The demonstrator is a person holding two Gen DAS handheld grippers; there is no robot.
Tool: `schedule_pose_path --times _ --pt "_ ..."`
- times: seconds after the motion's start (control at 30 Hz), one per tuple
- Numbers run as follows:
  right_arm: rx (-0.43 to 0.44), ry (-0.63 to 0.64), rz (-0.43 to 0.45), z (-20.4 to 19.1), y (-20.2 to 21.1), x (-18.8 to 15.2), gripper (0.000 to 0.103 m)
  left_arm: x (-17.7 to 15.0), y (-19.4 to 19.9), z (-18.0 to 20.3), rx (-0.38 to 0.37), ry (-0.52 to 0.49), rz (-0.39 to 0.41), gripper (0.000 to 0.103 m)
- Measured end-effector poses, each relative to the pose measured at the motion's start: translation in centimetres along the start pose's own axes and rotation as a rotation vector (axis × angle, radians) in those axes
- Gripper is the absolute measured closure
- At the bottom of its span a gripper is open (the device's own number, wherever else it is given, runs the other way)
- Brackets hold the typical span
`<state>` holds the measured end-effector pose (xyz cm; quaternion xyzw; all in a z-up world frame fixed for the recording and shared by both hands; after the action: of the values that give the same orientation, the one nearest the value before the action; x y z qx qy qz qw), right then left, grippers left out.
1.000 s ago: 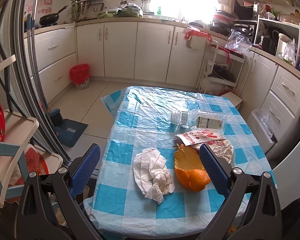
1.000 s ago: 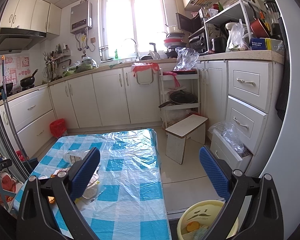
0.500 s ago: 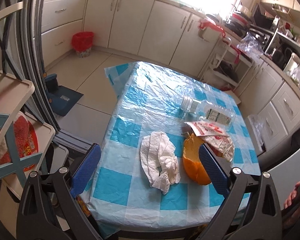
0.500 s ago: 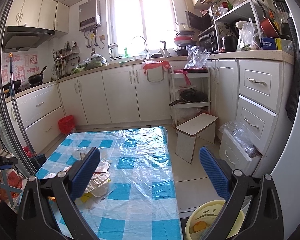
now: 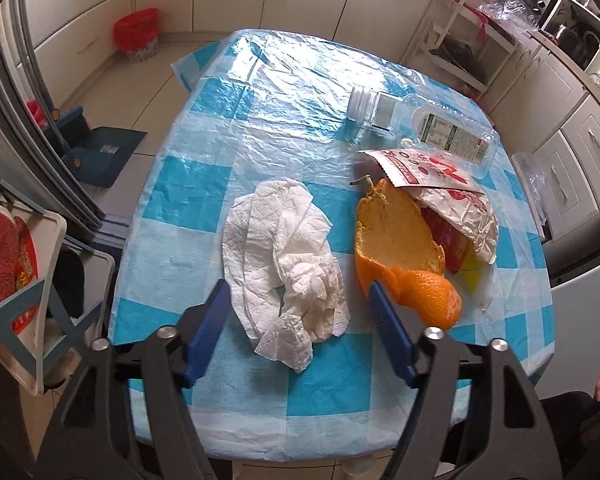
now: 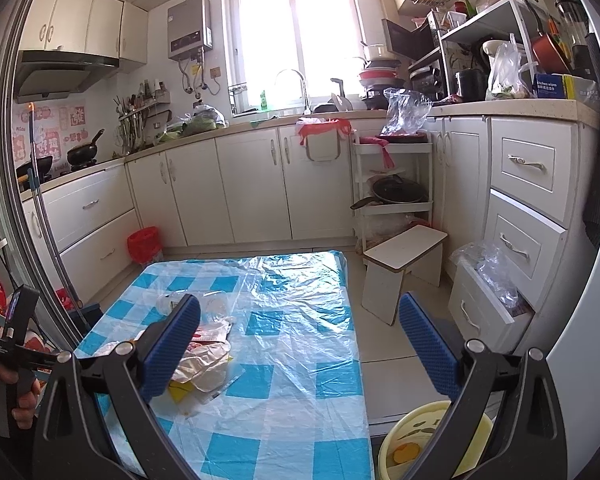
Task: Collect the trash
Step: 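Lower the left gripper onto the white tissue, close and lift it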
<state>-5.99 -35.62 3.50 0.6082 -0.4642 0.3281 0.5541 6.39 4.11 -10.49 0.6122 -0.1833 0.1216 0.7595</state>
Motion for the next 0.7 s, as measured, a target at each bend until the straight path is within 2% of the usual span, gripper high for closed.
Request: schedule_pose_path --times 0.13,0.2,0.37,0.4,0.5,0.63,0.7 --pt "0.008 -0.022 0.004 0.4 0.2 0.1 0.008 -0.1 0.1 0.4 -0.003 -0.029 0.009 0.079" --pt "0.011 -0.033 0.005 0.6 0.2 0.1 0.008 -0.1 0.3 0.7 0.002 -0.058 0.015 0.082" --pt "0.023 -0.063 0.000 1.1 0.1 0.2 0.008 0.0 0.1 1.8 0.075 -0.151 0.024 0.081" --pt "0.025 -0.067 -0.001 1.2 0.1 0.2 0.008 0.0 0.0 2.0 0.070 -0.160 0.018 0.081" --pt "0.034 -0.068 -0.002 1.1 0.0 0.3 0.008 -0.3 0.2 2.8 0.076 -0.212 0.030 0.096" --pt "0.083 -0.047 -0.025 -0.2 -0.5 0.1 0.008 -0.2 1.4 2.8 0.052 -0.211 0.063 0.099" --pt "0.149 -0.021 -0.048 -1.6 -0.9 -0.2 0.008 0.2 2.6 2.3 0.010 -0.173 0.098 0.099"
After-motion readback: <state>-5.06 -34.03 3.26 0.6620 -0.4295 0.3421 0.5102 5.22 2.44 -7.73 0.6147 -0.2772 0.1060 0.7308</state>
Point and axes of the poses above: each gripper's, at about its wrist camera, not at the fingertips, and y roughly against the way its jaws point, z to its right, x to its top, the point moved 4 cm from there along -y, roughly the way its jaws point, and after that the axes turned 2 degrees about -y, right-handed, at the moved point
